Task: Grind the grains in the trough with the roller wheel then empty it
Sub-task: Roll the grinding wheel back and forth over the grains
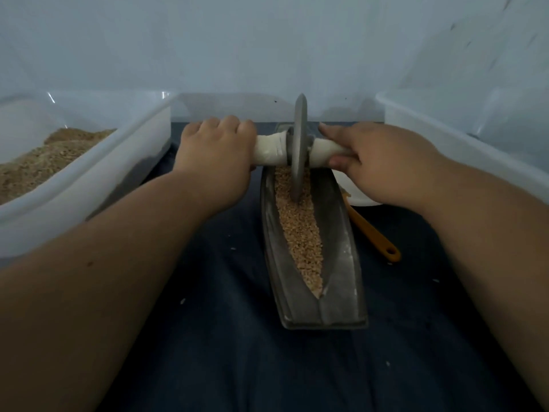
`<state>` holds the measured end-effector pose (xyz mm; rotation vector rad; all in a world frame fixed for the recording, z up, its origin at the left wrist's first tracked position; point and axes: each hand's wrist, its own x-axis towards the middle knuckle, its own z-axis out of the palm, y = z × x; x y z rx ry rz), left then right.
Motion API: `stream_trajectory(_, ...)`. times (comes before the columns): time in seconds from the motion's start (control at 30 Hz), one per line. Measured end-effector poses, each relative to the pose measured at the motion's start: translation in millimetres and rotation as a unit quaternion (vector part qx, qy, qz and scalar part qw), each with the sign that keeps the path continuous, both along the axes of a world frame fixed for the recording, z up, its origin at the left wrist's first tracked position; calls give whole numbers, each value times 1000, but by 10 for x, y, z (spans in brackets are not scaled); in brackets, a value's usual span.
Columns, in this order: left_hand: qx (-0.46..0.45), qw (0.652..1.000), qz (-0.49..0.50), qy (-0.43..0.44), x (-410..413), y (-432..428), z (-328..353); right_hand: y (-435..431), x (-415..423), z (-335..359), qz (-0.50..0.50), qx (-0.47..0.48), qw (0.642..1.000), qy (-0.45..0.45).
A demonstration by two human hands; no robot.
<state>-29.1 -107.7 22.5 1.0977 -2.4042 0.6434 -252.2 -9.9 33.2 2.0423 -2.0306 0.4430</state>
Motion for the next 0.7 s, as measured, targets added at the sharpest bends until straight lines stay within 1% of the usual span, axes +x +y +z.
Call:
stream_trajectory(0.1, 46, 999, -10, -25, 63, 12, 59, 64, 16, 67, 8, 35, 999, 0)
stream_trajectory(0.17, 113, 991, -19, -65, 137, 64, 155, 141, 45, 177, 24, 81, 996, -6)
stream_trajectory(0.23, 178, 974, -22, -136, 221, 181, 294, 264, 94, 323, 49, 138, 989, 0)
stream_trajectory(0.3, 222, 953, -12, -204, 299, 381, 434, 425, 160, 475, 80, 179, 981, 7)
stream_trajectory(0.37, 254, 936, -5, -243, 352, 580, 546, 569, 241, 594, 107, 206, 973, -4)
stream_trajectory(0.43, 280, 926, -7, -253, 380, 687, 608, 649, 297, 663, 118, 226, 967, -9)
stream_trajectory(0.57, 324, 918, -17, -228, 391, 668, 648, 649, 312, 674, 130, 252, 959, -13)
stream_trajectory(0.63, 325, 917, -22, -228, 375, 599, 602, 610, 293, 625, 125, 243, 962, -19)
stream_trajectory(0.7, 298, 928, -30, -220, 339, 454, 505, 535, 270, 541, 91, 214, 973, -17)
